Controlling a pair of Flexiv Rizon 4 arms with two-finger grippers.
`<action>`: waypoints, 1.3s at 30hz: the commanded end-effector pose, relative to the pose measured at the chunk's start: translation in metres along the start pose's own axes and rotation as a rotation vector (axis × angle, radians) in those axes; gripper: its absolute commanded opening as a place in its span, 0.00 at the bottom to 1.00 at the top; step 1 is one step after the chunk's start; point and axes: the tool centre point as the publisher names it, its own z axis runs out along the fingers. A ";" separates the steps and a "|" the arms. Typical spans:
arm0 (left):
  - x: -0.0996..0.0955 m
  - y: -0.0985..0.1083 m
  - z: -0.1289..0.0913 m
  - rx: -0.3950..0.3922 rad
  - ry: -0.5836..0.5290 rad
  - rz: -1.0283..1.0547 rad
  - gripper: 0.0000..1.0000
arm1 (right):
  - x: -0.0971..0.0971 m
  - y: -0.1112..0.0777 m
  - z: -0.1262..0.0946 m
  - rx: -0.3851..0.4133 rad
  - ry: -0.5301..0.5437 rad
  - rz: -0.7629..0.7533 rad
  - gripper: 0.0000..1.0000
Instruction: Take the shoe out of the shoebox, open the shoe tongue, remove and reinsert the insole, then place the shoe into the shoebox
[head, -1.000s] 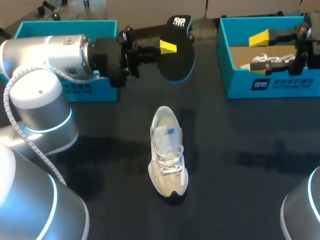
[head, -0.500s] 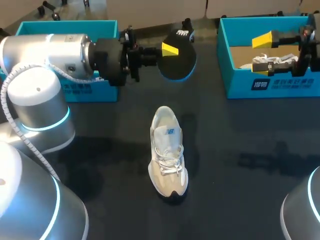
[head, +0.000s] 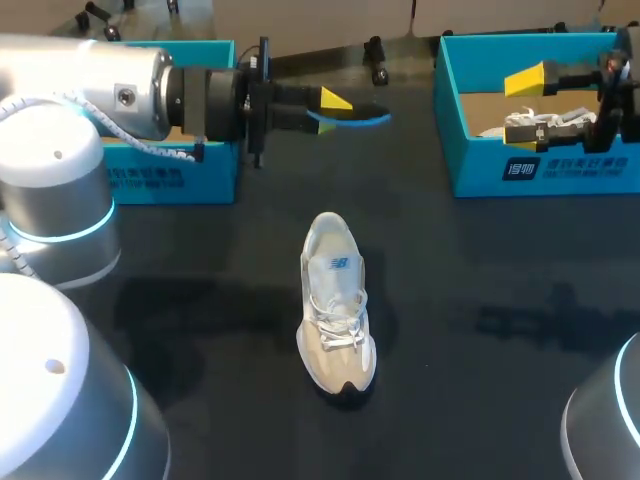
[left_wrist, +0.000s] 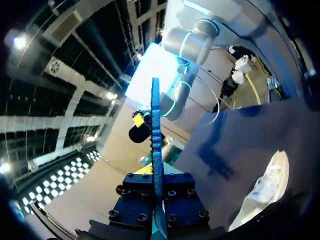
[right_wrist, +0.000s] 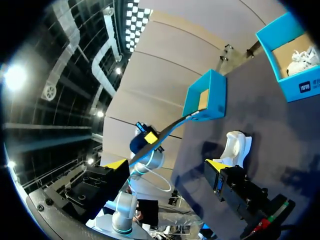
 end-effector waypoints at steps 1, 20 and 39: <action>0.002 -0.005 -0.006 0.004 -0.111 -0.384 0.00 | 0.000 0.000 0.002 -0.001 -0.002 0.001 1.00; -0.001 -0.004 0.001 0.173 -0.140 -0.852 0.00 | 0.000 0.000 0.002 -0.001 -0.002 0.001 1.00; -0.003 -0.001 0.002 -0.005 -0.062 -1.206 0.00 | 0.000 0.000 0.002 -0.001 -0.002 0.001 1.00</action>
